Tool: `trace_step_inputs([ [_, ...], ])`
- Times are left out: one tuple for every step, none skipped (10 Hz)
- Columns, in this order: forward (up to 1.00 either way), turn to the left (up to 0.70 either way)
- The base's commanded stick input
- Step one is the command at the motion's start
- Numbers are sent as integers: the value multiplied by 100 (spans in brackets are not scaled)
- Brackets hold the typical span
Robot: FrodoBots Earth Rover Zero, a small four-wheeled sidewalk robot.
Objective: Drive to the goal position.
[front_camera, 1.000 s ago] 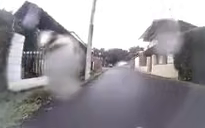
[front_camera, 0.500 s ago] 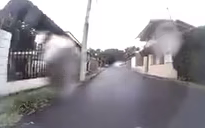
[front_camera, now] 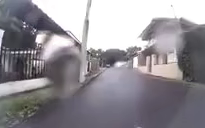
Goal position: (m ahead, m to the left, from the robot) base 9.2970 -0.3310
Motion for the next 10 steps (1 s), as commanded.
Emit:
trace_step_inputs([
  [70, 0],
  [70, 0],
  [70, 0],
  [70, 0],
  [70, 0],
  [70, 0],
  [70, 0],
  [70, 0],
  [70, 0],
  [70, 0],
])
